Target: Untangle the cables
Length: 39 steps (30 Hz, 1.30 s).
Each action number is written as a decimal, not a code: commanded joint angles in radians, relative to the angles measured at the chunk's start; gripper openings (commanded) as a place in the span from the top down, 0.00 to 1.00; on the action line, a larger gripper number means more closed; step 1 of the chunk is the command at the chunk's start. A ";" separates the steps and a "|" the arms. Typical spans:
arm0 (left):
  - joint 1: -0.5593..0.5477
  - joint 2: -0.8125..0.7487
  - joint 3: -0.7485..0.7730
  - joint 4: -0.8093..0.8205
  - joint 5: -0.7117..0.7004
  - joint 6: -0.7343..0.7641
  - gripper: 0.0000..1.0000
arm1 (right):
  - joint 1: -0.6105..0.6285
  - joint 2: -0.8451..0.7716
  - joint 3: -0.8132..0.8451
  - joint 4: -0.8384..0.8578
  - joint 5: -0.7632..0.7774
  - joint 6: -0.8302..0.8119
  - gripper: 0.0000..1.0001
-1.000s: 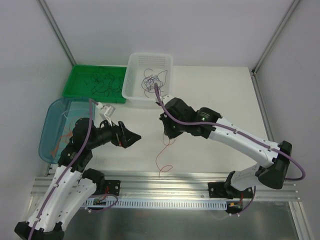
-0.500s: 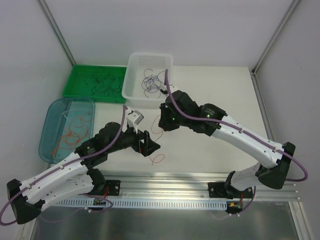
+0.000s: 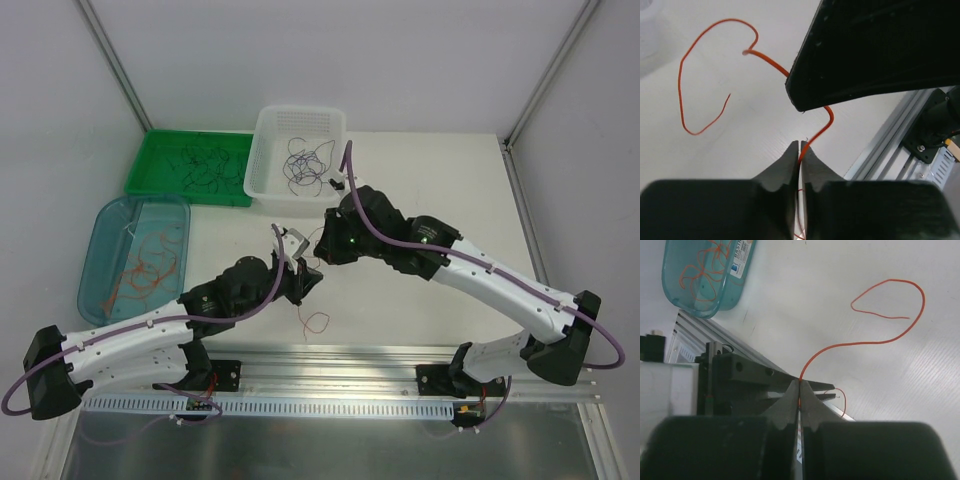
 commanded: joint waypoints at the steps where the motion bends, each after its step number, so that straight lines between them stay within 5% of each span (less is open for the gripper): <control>1: -0.011 -0.020 0.012 0.082 -0.059 0.029 1.00 | -0.002 -0.062 -0.040 0.031 0.023 0.020 0.99; 5: -0.011 -0.040 0.044 -0.007 -0.090 -0.013 1.00 | -0.005 -0.092 -0.076 -0.009 0.070 0.016 0.86; 10: -0.010 -0.042 0.116 -0.162 -0.177 -0.056 1.00 | -0.003 -0.184 -0.114 -0.032 0.113 -0.059 0.48; 11: -0.010 -0.040 0.150 -0.197 -0.200 -0.057 1.00 | -0.003 -0.196 -0.111 -0.046 0.127 -0.097 0.33; 16: 0.021 -0.017 0.302 -0.410 -0.396 -0.022 1.00 | -0.003 -0.284 -0.132 -0.173 0.262 -0.174 0.05; 20: 0.139 -0.040 0.417 -0.499 -0.418 0.025 1.00 | -0.005 -0.408 -0.215 -0.213 0.346 -0.185 0.03; 29: 0.604 -0.049 0.613 -0.651 -0.406 0.157 1.00 | -0.005 -0.560 -0.370 -0.294 0.434 -0.144 0.03; 39: 1.119 0.003 0.574 -0.593 -0.291 0.352 1.00 | -0.005 -0.597 -0.393 -0.301 0.388 -0.150 0.03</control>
